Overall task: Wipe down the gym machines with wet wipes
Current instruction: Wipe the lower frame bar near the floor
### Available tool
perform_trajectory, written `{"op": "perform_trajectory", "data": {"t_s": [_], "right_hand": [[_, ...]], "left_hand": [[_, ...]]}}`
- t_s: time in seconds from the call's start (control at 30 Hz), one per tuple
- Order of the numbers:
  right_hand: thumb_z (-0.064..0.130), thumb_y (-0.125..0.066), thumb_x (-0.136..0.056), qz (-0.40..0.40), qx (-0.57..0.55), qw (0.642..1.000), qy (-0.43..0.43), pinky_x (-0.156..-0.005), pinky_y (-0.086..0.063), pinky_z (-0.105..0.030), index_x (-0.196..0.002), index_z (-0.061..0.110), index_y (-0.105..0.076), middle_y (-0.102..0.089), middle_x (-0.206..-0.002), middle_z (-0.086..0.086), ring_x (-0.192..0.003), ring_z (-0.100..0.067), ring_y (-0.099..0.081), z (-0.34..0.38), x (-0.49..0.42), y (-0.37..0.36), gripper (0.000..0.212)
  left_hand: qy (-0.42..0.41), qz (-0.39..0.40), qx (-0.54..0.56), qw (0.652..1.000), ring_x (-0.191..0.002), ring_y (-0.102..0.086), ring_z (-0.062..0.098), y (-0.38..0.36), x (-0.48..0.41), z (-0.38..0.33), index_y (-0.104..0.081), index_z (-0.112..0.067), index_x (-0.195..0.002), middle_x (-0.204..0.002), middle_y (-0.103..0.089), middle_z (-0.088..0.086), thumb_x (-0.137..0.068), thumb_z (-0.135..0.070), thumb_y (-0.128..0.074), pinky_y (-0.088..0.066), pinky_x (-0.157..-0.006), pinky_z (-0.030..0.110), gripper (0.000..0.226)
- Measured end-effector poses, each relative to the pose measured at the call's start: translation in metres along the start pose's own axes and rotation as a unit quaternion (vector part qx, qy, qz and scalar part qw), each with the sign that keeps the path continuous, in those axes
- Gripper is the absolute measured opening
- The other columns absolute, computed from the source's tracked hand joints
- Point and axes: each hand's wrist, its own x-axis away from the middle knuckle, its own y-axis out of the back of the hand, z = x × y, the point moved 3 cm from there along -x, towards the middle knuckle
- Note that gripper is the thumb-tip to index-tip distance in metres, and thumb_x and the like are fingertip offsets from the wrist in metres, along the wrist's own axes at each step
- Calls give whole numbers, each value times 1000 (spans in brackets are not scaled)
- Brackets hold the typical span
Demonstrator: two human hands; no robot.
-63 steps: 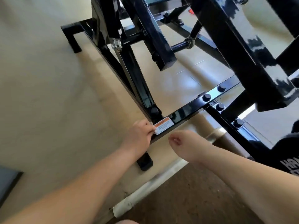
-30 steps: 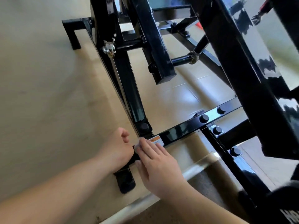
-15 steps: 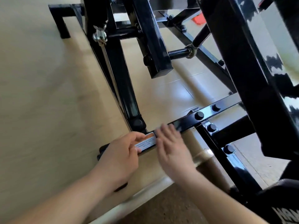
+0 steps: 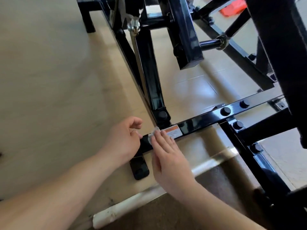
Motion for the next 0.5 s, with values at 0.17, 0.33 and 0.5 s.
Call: {"op": "perform_trajectory", "data": {"t_s": [0.17, 0.33, 0.5], "right_hand": [[-6, -74, -79, -97, 25, 994, 48, -100, -57, -40, -122, 23, -72, -72, -128, 6, -118, -16, -68, -5, -20, 25, 51], [18, -65, -95, -95, -11, 989, 117, -48, -53, -35, -110, 28, -68, -72, -100, 13, -69, -15, -67, 37, 26, 4, 18], [23, -73, -93, 36, -93, 989, -105, -62, -53, -39, -95, 22, -65, -48, -97, 11, -69, -18, -57, -14, 30, -55, 8]], "left_hand": [[29, -8, 25, 999, -90, -72, 10, 24, 6, 8, -63, -28, -111, -111, -66, -5, -99, 4, -42, -59, -93, 40, 40], [56, -17, 38, 998, -95, -72, 19, 49, 6, 25, -60, -35, -96, -105, -67, -4, -99, 0, -48, -58, -95, 44, 37], [74, 54, -45, 995, -102, -67, 23, 50, 24, 45, -66, -18, -112, -106, -68, 3, -100, -5, -50, -52, -94, 29, 23]]}}
